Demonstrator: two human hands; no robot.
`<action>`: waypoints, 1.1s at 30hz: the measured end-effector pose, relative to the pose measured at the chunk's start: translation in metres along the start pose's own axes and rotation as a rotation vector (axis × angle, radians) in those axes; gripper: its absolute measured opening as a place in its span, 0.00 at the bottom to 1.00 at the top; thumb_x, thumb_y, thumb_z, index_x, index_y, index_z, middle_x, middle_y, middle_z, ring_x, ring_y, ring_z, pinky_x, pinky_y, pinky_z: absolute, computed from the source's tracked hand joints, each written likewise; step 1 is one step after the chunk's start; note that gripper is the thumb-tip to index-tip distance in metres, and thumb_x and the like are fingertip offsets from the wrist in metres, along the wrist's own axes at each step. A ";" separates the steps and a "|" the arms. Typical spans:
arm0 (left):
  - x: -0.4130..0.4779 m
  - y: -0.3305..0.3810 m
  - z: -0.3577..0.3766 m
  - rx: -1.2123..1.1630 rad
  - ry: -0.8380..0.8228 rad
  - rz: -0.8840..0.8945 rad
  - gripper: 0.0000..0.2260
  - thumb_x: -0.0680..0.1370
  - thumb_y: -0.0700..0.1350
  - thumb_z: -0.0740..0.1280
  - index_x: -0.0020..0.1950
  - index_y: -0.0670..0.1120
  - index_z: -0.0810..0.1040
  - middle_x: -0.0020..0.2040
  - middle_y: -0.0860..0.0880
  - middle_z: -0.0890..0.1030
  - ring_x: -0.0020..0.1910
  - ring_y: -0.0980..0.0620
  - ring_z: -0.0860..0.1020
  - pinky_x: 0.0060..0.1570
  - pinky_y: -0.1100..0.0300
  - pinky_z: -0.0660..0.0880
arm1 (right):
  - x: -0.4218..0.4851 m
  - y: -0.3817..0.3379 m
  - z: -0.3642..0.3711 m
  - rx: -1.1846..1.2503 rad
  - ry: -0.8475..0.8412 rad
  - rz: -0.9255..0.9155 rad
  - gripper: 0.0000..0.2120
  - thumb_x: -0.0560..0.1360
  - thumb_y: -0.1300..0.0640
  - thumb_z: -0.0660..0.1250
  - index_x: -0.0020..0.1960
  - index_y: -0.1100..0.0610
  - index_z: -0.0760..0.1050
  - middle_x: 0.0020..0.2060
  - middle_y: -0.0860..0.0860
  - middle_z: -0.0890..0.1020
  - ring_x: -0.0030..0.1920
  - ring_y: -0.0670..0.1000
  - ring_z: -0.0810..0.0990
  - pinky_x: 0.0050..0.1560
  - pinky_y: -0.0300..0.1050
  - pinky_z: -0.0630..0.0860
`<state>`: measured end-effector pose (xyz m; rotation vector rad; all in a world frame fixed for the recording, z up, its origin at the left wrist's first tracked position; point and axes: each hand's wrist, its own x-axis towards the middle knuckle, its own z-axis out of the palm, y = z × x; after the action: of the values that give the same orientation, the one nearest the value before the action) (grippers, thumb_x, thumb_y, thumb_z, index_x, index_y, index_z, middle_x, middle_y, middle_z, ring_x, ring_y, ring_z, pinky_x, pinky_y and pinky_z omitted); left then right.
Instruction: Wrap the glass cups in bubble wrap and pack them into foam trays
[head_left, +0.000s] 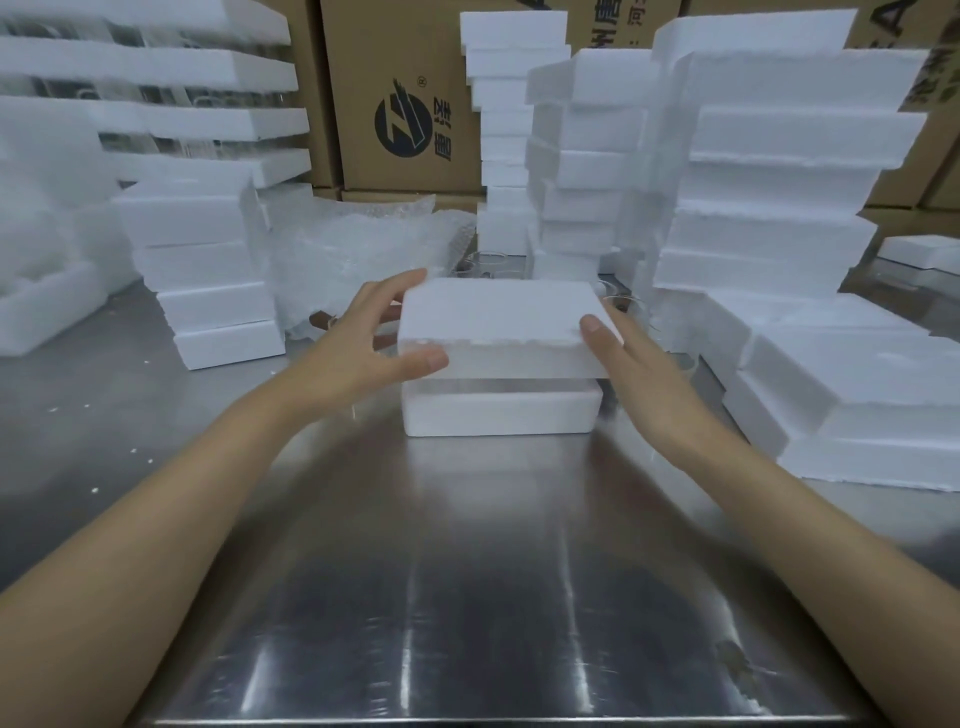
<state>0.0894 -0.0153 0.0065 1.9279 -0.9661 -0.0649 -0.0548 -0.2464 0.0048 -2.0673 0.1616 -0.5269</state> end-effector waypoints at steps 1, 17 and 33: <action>0.001 -0.001 0.000 -0.014 -0.009 -0.013 0.37 0.65 0.61 0.70 0.72 0.62 0.61 0.68 0.59 0.65 0.60 0.75 0.66 0.50 0.77 0.68 | 0.000 0.001 0.000 0.006 -0.003 -0.002 0.22 0.79 0.39 0.54 0.72 0.38 0.63 0.54 0.22 0.70 0.47 0.21 0.70 0.50 0.22 0.63; 0.005 -0.015 -0.009 -0.025 -0.235 -0.184 0.44 0.62 0.55 0.78 0.71 0.62 0.56 0.62 0.65 0.69 0.61 0.71 0.69 0.51 0.76 0.69 | 0.007 0.009 -0.003 -0.044 -0.028 -0.001 0.16 0.79 0.47 0.62 0.66 0.46 0.73 0.64 0.39 0.73 0.63 0.39 0.70 0.51 0.19 0.63; 0.007 -0.019 -0.004 0.025 -0.248 -0.202 0.45 0.68 0.46 0.78 0.72 0.62 0.50 0.59 0.68 0.66 0.52 0.79 0.67 0.43 0.84 0.65 | 0.011 0.012 -0.012 -0.101 -0.149 0.058 0.17 0.77 0.38 0.59 0.65 0.39 0.70 0.48 0.27 0.70 0.54 0.35 0.71 0.59 0.40 0.67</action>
<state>0.1078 -0.0122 -0.0036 2.0693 -0.9313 -0.4188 -0.0494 -0.2655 0.0032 -2.1843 0.1629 -0.3332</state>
